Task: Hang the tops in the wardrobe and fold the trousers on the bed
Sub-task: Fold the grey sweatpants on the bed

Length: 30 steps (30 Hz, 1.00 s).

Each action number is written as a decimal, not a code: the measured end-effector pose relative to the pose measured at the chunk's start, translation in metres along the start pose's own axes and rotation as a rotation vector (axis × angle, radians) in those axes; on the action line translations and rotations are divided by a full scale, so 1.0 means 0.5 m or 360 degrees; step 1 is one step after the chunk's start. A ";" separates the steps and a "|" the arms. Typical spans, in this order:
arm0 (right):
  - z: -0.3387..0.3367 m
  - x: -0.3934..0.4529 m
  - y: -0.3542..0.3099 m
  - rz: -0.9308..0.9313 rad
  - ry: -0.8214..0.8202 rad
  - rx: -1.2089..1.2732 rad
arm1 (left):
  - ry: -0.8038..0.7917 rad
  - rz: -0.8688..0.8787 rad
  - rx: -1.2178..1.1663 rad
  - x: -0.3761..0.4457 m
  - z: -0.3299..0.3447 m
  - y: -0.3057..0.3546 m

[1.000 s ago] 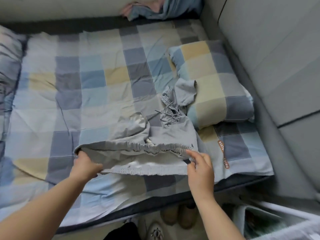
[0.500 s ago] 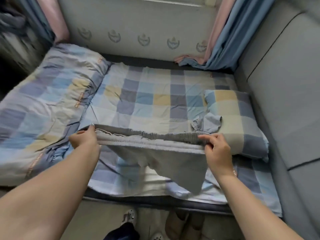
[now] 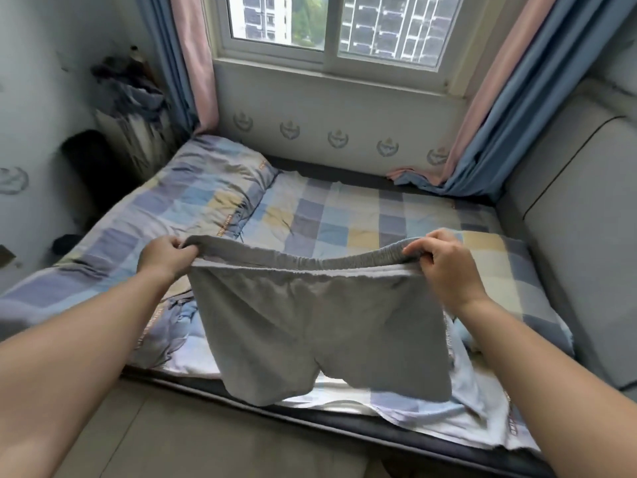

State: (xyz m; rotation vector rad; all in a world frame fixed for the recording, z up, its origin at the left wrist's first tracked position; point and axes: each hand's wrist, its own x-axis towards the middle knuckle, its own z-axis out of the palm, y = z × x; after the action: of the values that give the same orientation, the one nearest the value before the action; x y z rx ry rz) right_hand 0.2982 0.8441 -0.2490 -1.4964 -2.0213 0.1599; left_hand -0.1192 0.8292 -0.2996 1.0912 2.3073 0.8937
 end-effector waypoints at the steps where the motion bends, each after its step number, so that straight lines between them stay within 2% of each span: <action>1: 0.002 -0.004 -0.014 0.0000 -0.0034 -0.0040 | 0.0006 -0.0007 -0.0075 0.006 -0.017 -0.008; 4: 0.013 -0.016 -0.063 0.0081 -0.0204 -0.0190 | -0.0108 -0.0018 -0.0296 0.038 -0.083 -0.032; 7: 0.025 -0.022 -0.127 0.0217 -0.0503 -0.0338 | -0.0335 -0.0253 -0.0787 0.059 -0.151 -0.046; 10: 0.050 -0.034 -0.193 -0.0042 -0.0559 -0.0800 | -0.0414 -0.0318 -0.0928 0.078 -0.220 -0.069; 14: 0.089 -0.023 -0.261 -0.0007 -0.0699 -0.1141 | -0.0525 -0.0066 -0.0837 0.118 -0.283 -0.120; 18: 0.114 -0.004 -0.286 0.0192 -0.0801 -0.1179 | -0.0540 0.0064 -0.0647 0.160 -0.304 -0.149; 20: 0.115 0.007 -0.284 0.0278 -0.0919 -0.1212 | -0.0403 0.0214 -0.0378 0.178 -0.301 -0.159; 24: 0.124 0.045 -0.267 0.0362 -0.1073 -0.1299 | -0.0068 0.0564 0.0435 0.215 -0.286 -0.172; 26: 0.145 0.071 -0.248 0.0454 -0.1153 -0.1223 | 0.0031 0.0609 0.0572 0.247 -0.267 -0.172; 30: 0.200 0.150 -0.177 0.0788 -0.1233 -0.0671 | -0.0020 0.0457 0.0507 0.329 -0.182 -0.161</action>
State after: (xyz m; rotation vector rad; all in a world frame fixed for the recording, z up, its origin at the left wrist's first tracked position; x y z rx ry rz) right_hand 0.1585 0.9057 -0.2612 -2.4795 -2.2872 0.6277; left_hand -0.3145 0.8879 -0.3111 1.5876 2.3741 0.6240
